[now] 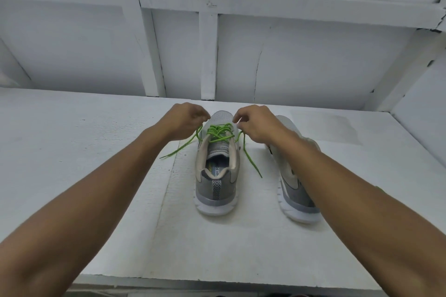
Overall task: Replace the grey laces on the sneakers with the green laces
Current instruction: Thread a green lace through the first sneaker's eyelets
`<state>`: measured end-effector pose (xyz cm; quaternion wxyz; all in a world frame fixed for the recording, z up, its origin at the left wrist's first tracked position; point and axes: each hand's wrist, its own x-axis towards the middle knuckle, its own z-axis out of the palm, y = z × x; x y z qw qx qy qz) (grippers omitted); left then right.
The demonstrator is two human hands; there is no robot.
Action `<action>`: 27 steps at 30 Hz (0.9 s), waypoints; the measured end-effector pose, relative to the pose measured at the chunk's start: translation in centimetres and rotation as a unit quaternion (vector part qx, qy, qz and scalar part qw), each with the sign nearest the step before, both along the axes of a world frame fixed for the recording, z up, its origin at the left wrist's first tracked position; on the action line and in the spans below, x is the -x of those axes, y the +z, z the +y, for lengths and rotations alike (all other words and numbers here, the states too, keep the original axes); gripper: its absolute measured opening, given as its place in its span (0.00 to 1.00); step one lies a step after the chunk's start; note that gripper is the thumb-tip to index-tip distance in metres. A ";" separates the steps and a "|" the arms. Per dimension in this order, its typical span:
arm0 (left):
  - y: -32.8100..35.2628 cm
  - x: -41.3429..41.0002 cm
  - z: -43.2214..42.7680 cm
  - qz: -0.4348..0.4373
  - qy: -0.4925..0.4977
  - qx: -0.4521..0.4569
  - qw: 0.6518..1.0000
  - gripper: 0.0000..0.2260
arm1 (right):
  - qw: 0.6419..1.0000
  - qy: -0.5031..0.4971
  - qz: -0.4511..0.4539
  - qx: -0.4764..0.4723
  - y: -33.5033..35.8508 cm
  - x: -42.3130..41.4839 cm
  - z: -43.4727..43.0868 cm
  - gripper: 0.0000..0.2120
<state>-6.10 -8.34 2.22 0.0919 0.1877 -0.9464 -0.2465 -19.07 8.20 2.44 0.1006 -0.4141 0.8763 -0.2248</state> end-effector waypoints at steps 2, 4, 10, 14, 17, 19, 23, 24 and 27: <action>-0.1 0.7 -0.1 -0.017 -0.016 -0.025 0.999 0.12 | 1.000 0.001 -0.004 -0.004 -0.6 0.1 -1.0 0.08; -0.3 0.9 -0.3 -0.047 -0.026 -0.032 0.998 0.11 | 1.000 0.001 -0.012 -0.012 -1.1 0.3 -1.6 0.08; -1.8 -1.1 -2.2 -0.271 -0.008 0.030 0.962 0.10 | 0.997 -0.033 0.005 -0.072 -2.1 0.6 -1.6 0.10; -2.2 -1.3 -3.2 -0.267 0.017 0.048 0.962 0.10 | 0.983 -0.051 0.020 -0.173 -1.6 0.4 -1.5 0.11; -1.6 -0.1 -2.7 -0.183 0.066 0.129 0.972 0.06 | 0.989 -0.051 0.061 -0.121 -1.2 0.7 -1.9 0.09; -1.2 0.8 -2.1 -0.113 0.061 0.164 0.978 0.08 | 0.997 -0.035 0.030 -0.055 -1.4 0.9 -2.3 0.06; -1.6 2.2 -1.0 -0.036 -0.021 0.064 0.997 0.08 | 1.000 -0.002 -0.024 -0.004 -2.1 0.8 -2.3 0.06; -1.9 2.3 -1.0 -0.046 -0.029 0.049 0.997 0.08 | 1.000 0.000 -0.029 0.005 -2.3 0.7 -2.2 0.06; -2.5 2.2 -1.0 -0.027 -0.036 0.029 0.999 0.07 | 0.999 -0.005 -0.042 0.032 -2.7 0.8 -2.1 0.05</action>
